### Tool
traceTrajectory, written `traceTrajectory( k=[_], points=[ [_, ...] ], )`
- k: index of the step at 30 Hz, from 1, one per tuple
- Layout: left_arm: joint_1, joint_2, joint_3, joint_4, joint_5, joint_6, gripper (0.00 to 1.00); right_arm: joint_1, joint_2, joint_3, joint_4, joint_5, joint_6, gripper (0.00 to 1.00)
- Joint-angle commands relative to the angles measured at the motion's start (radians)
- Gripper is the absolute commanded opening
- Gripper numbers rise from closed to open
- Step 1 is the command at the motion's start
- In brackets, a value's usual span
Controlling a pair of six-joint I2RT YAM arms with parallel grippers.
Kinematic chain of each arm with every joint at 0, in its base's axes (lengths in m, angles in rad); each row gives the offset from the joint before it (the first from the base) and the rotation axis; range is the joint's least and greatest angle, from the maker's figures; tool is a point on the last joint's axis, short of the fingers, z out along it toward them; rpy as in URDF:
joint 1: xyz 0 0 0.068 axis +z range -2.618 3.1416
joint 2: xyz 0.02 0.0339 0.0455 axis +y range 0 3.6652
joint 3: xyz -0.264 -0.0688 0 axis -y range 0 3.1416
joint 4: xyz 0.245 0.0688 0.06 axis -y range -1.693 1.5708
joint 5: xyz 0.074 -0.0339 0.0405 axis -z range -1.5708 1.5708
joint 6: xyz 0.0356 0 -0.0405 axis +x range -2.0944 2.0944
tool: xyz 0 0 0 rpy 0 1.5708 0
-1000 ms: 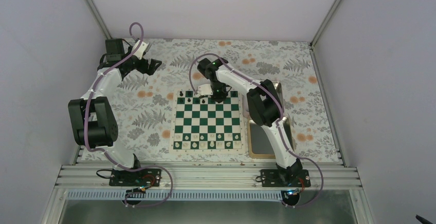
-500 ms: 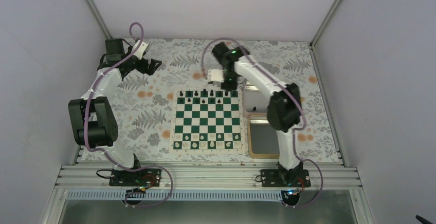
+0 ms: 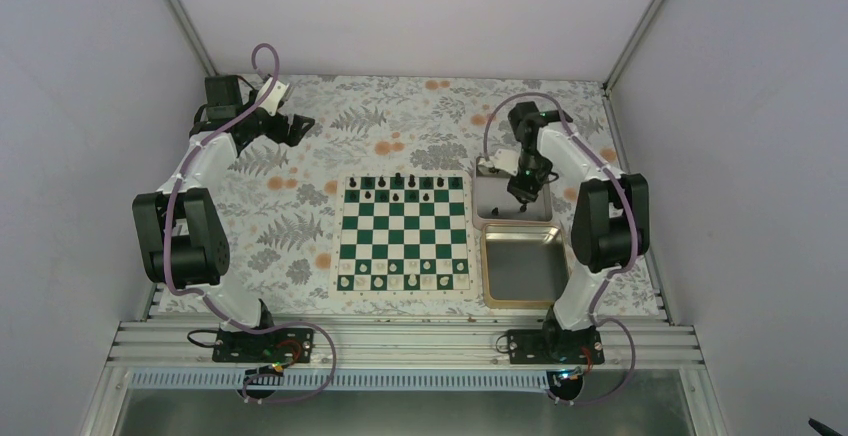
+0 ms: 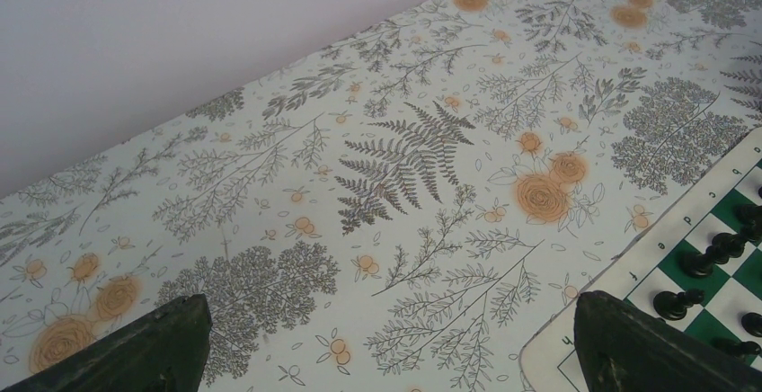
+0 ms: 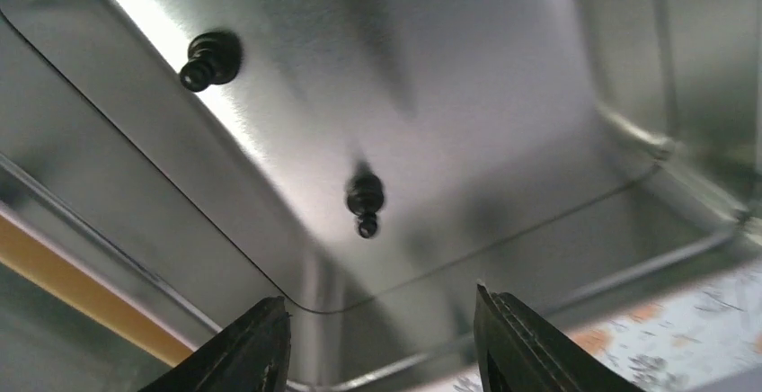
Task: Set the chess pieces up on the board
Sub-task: Pick up the chess piece from the storage box.
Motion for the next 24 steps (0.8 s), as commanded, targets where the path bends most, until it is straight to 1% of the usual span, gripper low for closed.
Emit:
traceTrajectory(
  k=[1,6,10,13,18,24],
  points=[
    [0.004,0.007,0.008,0.013,0.029,0.004,1.0,-0.02,-0.011,-0.09,0.087,-0.023,0.039,0.54],
    [0.003,0.008,0.009,0.012,0.027,0.004,1.0,-0.042,0.01,-0.153,0.13,-0.044,0.039,0.52],
    [0.003,0.009,0.01,0.011,0.026,0.001,1.0,-0.062,0.031,-0.17,0.16,-0.053,0.036,0.5],
    [0.003,0.012,0.015,0.008,0.026,0.001,1.0,-0.07,0.041,-0.173,0.177,-0.073,0.03,0.47],
    [0.002,0.012,0.019,0.005,0.024,0.0,1.0,-0.084,0.067,-0.173,0.197,-0.102,0.021,0.4],
    [0.001,0.013,0.02,0.0,0.021,0.003,1.0,-0.097,0.093,-0.161,0.198,-0.115,0.022,0.25]
  ],
)
